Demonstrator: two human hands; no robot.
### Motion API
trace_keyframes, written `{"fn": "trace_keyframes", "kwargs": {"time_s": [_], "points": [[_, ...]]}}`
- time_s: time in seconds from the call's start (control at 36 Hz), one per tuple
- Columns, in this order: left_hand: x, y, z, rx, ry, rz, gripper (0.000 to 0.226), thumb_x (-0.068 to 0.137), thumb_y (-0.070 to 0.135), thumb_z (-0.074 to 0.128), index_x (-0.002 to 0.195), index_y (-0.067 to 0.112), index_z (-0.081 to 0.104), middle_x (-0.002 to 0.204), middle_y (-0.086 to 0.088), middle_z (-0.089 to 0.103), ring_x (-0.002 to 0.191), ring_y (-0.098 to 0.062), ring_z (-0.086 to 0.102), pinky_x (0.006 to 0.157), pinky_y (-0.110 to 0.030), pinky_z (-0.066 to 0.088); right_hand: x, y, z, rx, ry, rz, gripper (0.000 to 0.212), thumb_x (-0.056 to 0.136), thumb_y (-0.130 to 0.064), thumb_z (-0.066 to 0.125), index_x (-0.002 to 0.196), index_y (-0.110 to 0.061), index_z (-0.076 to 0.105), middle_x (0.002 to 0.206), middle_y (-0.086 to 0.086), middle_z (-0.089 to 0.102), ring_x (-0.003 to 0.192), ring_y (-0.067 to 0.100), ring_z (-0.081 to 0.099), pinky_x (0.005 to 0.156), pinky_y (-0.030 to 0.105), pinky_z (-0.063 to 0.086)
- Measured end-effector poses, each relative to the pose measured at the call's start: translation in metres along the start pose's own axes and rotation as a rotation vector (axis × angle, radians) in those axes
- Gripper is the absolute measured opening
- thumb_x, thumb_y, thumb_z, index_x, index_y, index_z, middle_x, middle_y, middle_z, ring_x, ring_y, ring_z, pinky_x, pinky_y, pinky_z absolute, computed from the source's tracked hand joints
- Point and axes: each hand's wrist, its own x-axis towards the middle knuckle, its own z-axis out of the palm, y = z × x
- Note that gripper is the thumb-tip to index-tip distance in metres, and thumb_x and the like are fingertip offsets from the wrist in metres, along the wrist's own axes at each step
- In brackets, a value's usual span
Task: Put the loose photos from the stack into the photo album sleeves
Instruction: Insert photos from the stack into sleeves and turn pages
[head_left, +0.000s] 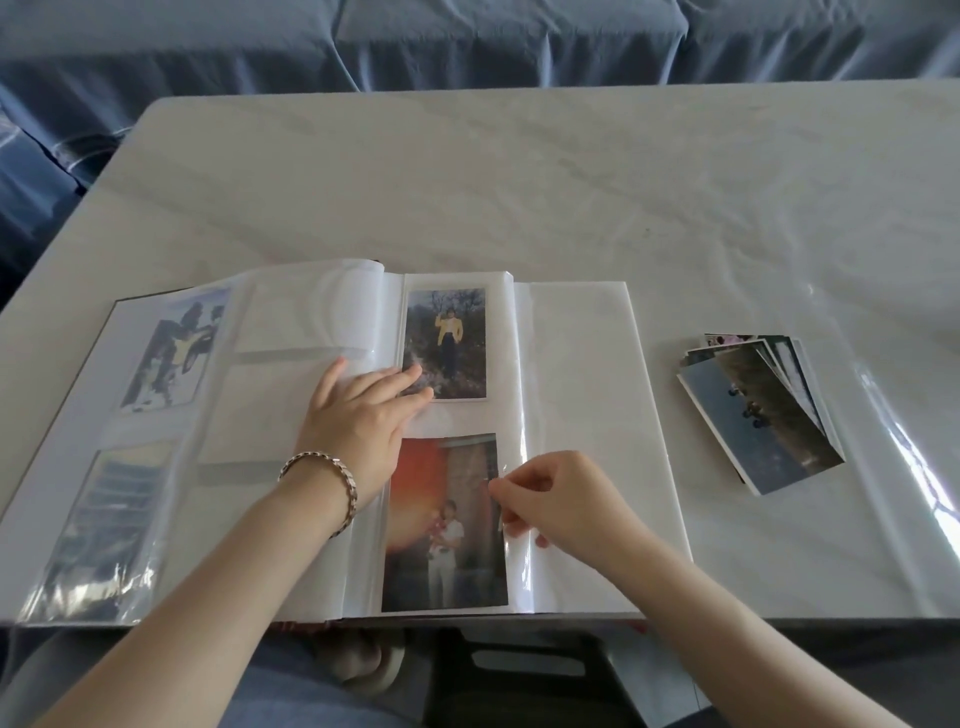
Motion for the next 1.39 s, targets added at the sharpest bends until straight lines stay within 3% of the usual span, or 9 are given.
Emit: {"fn": "trace_keyframes", "kwargs": {"time_s": [0.33, 0.47, 0.58, 0.72, 0.89, 0.97, 1.14, 1.28, 1.39], "points": [[0.001, 0.000, 0.001, -0.015, 0.010, 0.003, 0.038, 0.096, 0.014, 0.044, 0.128, 0.030, 0.056, 0.145, 0.012, 0.039, 0.134, -0.010, 0.036, 0.113, -0.034, -0.004, 0.003, -0.002, 0.002, -0.103, 0.051, -0.015, 0.025, 0.079, -0.030, 0.072, 0.056, -0.022, 0.067, 0.056, -0.004, 0.067, 0.044, 0.001, 0.054, 0.047, 0.014, 0.047], [0.001, 0.000, 0.002, -0.015, 0.014, -0.003, 0.037, 0.096, 0.015, 0.044, 0.127, 0.032, 0.056, 0.144, 0.012, 0.040, 0.134, -0.009, 0.036, 0.113, -0.032, -0.006, 0.000, -0.006, 0.002, -0.225, 0.123, -0.070, 0.024, 0.080, -0.020, 0.068, 0.058, -0.010, 0.066, 0.061, 0.004, 0.068, 0.054, 0.014, 0.062, 0.055, 0.022, 0.053], [0.002, 0.000, 0.002, -0.011, 0.003, -0.006, 0.037, 0.096, 0.019, 0.043, 0.128, 0.036, 0.055, 0.144, 0.017, 0.039, 0.135, -0.005, 0.033, 0.112, -0.032, -0.008, -0.003, -0.009, -0.002, -0.288, 0.132, -0.076, 0.032, 0.081, -0.015, 0.066, 0.050, -0.016, 0.063, 0.049, -0.004, 0.063, 0.049, 0.006, 0.061, 0.050, 0.013, 0.049], [0.001, 0.000, 0.002, -0.012, 0.006, 0.001, 0.036, 0.096, 0.021, 0.043, 0.126, 0.036, 0.056, 0.143, 0.016, 0.041, 0.134, -0.006, 0.033, 0.112, -0.032, -0.008, -0.007, -0.011, 0.004, -0.426, 0.166, -0.108, 0.016, 0.086, -0.015, 0.061, 0.071, -0.009, 0.066, 0.071, 0.006, 0.068, 0.069, 0.020, 0.065, 0.066, 0.029, 0.056], [0.001, 0.000, 0.004, -0.023, 0.021, 0.013, 0.035, 0.094, 0.016, 0.049, 0.124, 0.031, 0.060, 0.141, 0.012, 0.046, 0.133, -0.011, 0.038, 0.113, -0.036, -0.004, -0.010, -0.012, 0.013, -0.572, 0.201, -0.175, 0.015, 0.091, -0.015, 0.051, 0.079, -0.010, 0.059, 0.083, 0.008, 0.065, 0.075, 0.023, 0.060, 0.066, 0.030, 0.052], [0.001, 0.000, 0.004, -0.031, 0.035, 0.014, 0.035, 0.092, 0.011, 0.051, 0.121, 0.026, 0.063, 0.139, 0.008, 0.049, 0.130, -0.013, 0.043, 0.113, -0.037, -0.001, -0.009, -0.009, 0.015, -0.448, 0.169, -0.187, 0.014, 0.089, -0.015, 0.055, 0.079, -0.010, 0.062, 0.076, 0.005, 0.067, 0.069, 0.019, 0.063, 0.066, 0.033, 0.056], [0.000, 0.003, 0.000, -0.027, 0.032, 0.001, 0.031, 0.095, 0.022, 0.048, 0.123, 0.029, 0.061, 0.141, 0.012, 0.045, 0.132, -0.009, 0.039, 0.113, -0.033, -0.005, -0.004, -0.001, -0.004, 0.184, -0.028, 0.013, 0.008, 0.084, -0.008, 0.067, 0.080, -0.004, 0.062, 0.062, 0.009, 0.070, 0.056, 0.022, 0.068, 0.051, 0.026, 0.055], [0.005, 0.014, -0.002, 0.094, -0.059, -0.086, 0.041, 0.091, 0.051, 0.040, 0.124, 0.030, 0.053, 0.140, 0.013, 0.042, 0.131, -0.008, 0.035, 0.115, -0.038, -0.005, -0.009, 0.011, -0.021, 0.313, -0.063, 0.002, 0.003, 0.088, -0.009, 0.062, 0.087, -0.007, 0.063, 0.067, 0.006, 0.071, 0.061, 0.019, 0.070, 0.048, 0.021, 0.052], [0.014, 0.036, -0.003, 0.161, -0.089, -0.126, 0.057, 0.085, 0.065, 0.036, 0.124, 0.027, 0.050, 0.134, 0.006, 0.045, 0.130, -0.013, 0.035, 0.114, -0.046, 0.001, -0.013, 0.026, -0.047, 0.168, 0.106, -0.092, 0.005, 0.087, -0.007, 0.062, 0.084, -0.011, 0.064, 0.065, 0.001, 0.070, 0.060, 0.014, 0.069, 0.051, 0.022, 0.054]]}}
